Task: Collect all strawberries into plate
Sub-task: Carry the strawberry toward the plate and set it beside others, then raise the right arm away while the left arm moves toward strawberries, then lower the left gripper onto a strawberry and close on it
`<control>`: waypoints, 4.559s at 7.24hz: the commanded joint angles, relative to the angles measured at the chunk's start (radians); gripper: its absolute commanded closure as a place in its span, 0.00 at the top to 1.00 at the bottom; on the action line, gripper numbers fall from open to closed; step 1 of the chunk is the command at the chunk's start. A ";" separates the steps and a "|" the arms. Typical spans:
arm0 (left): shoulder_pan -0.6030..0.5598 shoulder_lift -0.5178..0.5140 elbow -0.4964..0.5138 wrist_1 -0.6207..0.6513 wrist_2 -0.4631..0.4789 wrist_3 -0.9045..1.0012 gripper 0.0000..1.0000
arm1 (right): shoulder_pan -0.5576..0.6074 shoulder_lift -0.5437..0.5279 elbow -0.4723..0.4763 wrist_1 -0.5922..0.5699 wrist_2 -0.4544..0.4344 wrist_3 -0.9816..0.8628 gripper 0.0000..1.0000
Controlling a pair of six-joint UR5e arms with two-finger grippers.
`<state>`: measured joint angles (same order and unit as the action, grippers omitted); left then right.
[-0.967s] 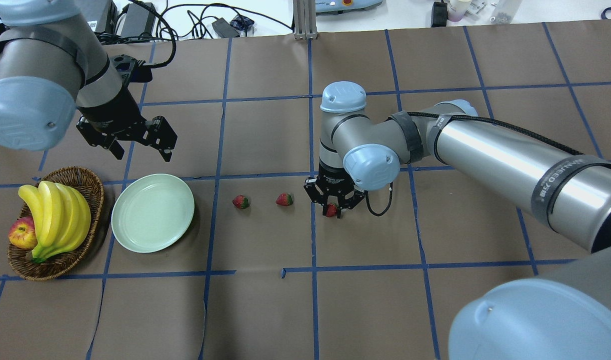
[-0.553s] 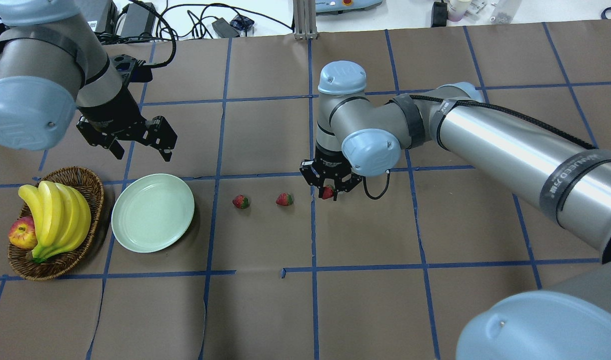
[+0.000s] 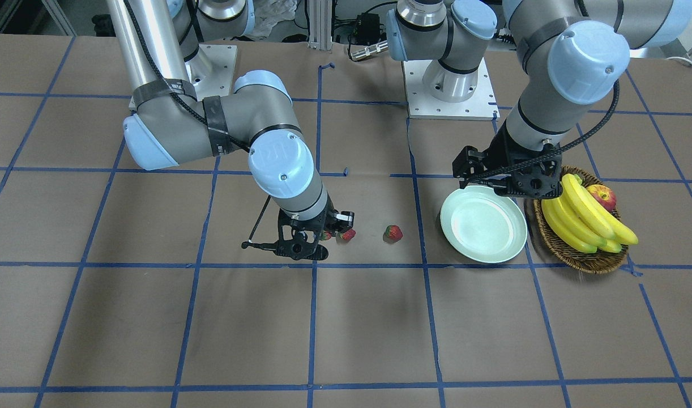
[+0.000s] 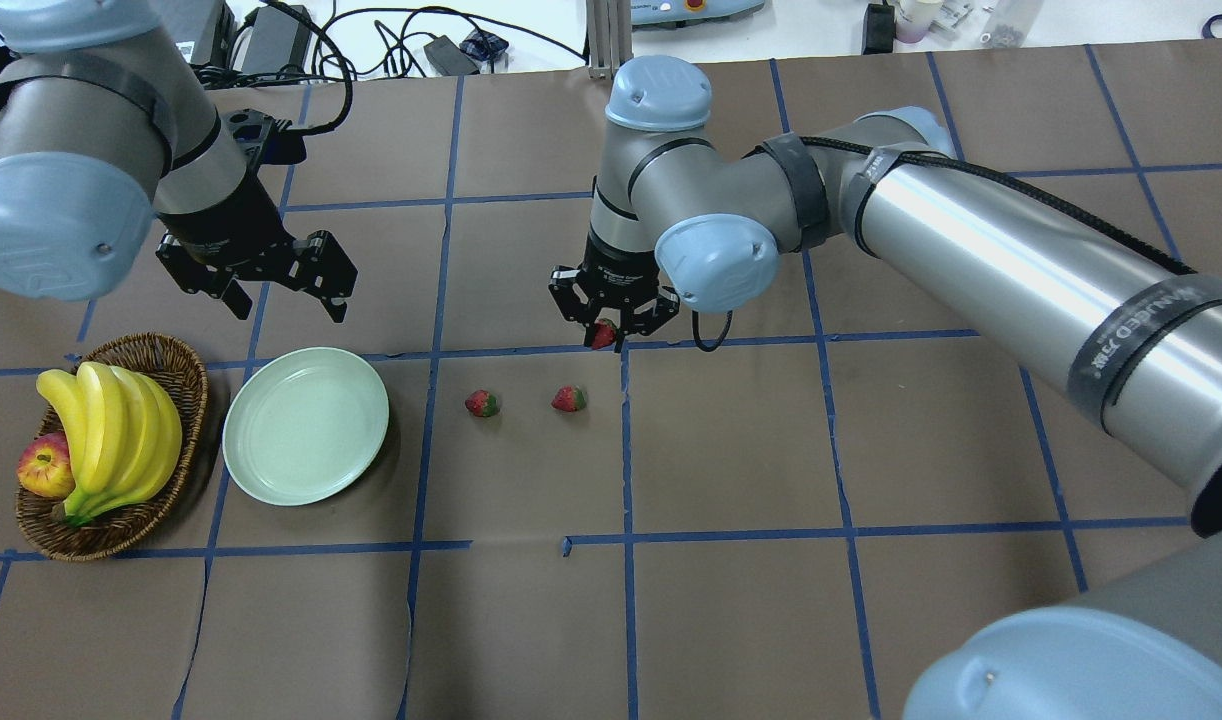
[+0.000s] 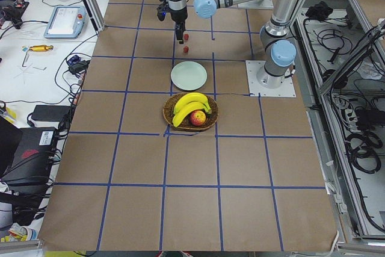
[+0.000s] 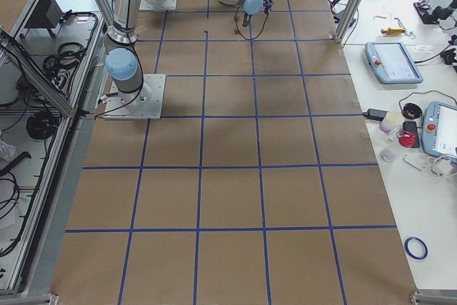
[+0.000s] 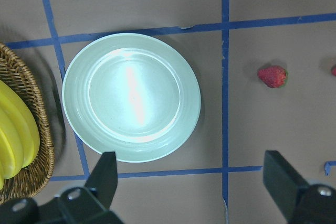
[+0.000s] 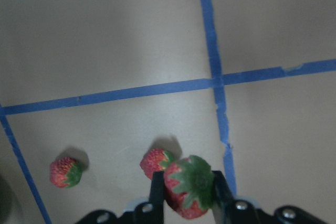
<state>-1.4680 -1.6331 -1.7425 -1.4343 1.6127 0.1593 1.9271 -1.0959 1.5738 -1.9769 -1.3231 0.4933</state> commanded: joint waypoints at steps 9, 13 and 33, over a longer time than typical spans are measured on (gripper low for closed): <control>0.000 -0.007 -0.002 -0.003 0.000 -0.001 1.00 | 0.124 0.120 0.012 -0.145 0.111 -0.053 0.54; 0.000 -0.019 0.000 0.002 0.000 -0.004 1.00 | 0.121 0.043 0.005 -0.113 0.027 -0.061 1.00; -0.204 -0.323 -0.086 0.158 -0.155 0.560 1.00 | -0.264 -0.384 0.017 0.481 -0.232 -0.507 1.00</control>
<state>-1.6720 -1.9461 -1.8085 -1.2791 1.4541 0.6788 1.6629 -1.4809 1.5891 -1.4951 -1.5555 -0.0138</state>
